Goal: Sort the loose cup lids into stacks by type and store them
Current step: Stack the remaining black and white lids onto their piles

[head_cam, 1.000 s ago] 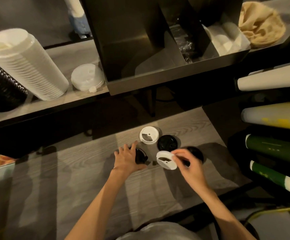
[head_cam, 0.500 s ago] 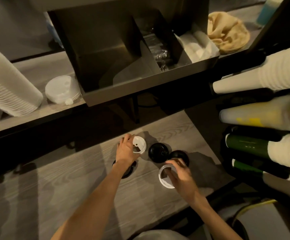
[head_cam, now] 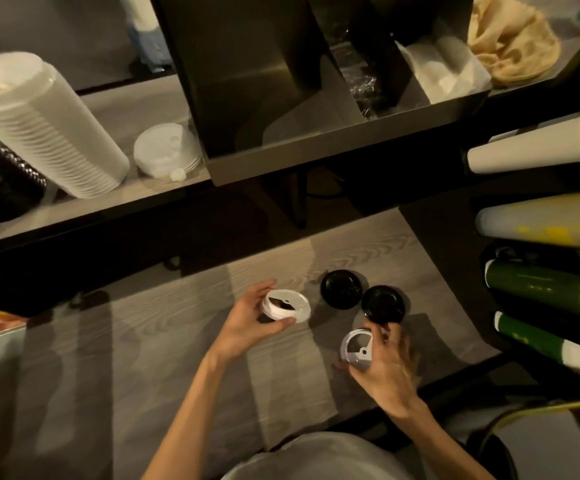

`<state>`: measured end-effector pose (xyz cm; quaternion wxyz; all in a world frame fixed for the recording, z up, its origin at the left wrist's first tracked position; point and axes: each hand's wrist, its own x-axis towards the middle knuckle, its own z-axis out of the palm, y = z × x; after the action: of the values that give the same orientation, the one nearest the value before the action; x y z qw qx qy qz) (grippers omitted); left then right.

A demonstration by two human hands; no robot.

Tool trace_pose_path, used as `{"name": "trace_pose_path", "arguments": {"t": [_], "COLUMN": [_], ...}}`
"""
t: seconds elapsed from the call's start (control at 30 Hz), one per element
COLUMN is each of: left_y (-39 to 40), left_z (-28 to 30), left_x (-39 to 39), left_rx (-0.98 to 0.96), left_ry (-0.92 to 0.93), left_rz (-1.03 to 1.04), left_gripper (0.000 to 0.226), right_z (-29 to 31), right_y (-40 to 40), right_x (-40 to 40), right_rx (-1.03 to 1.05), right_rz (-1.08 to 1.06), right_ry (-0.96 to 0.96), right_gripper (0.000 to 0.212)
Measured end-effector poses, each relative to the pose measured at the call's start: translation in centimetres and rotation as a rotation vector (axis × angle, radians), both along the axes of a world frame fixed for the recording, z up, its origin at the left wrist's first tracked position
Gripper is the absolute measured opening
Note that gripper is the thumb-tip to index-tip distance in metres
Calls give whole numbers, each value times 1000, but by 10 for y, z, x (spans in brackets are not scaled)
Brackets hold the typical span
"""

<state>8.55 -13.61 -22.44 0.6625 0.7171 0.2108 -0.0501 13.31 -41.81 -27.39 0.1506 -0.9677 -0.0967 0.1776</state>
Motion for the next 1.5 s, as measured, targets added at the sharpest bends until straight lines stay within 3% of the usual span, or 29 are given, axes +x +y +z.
{"name": "trace_pose_path", "arguments": {"t": [0.17,0.3,0.4,0.5,0.57,0.73,0.87,1.0,1.5], "left_y": [-3,3,7,9,6,-13,-18,-12,37], "left_z": [10,19,29,45,54,60,64,66,74], "left_x": [-28,-40,-47,-52,-55,-73,-84,-96,-142], "left_rx": [-196,-174,-164,-197,-267,-555,-622,-617,-559], "left_ry": [-48,-63,-67,-100,-158,-198,-200,-208,-330], "left_rz": [73,-32,-148,-186,-106,134,159,175,264], "left_gripper": [67,82,91,90,86,83,72,64,86], "right_z": [12,54,95,119,127,147,163,174,194], "right_y": [2,24,46,65,74,93,102,110,176], "right_x": [1,13,25,29,26,13,6,1,-32], "right_rx": [286,593,754,768,780,846,747,690,716], "right_rz": [25,0,165,375,435,517,632,736,800], "right_ry": [3,33,158,288,329,263,214,204,212], "right_gripper": [77,84,83,79,80,82,85,83,81]}}
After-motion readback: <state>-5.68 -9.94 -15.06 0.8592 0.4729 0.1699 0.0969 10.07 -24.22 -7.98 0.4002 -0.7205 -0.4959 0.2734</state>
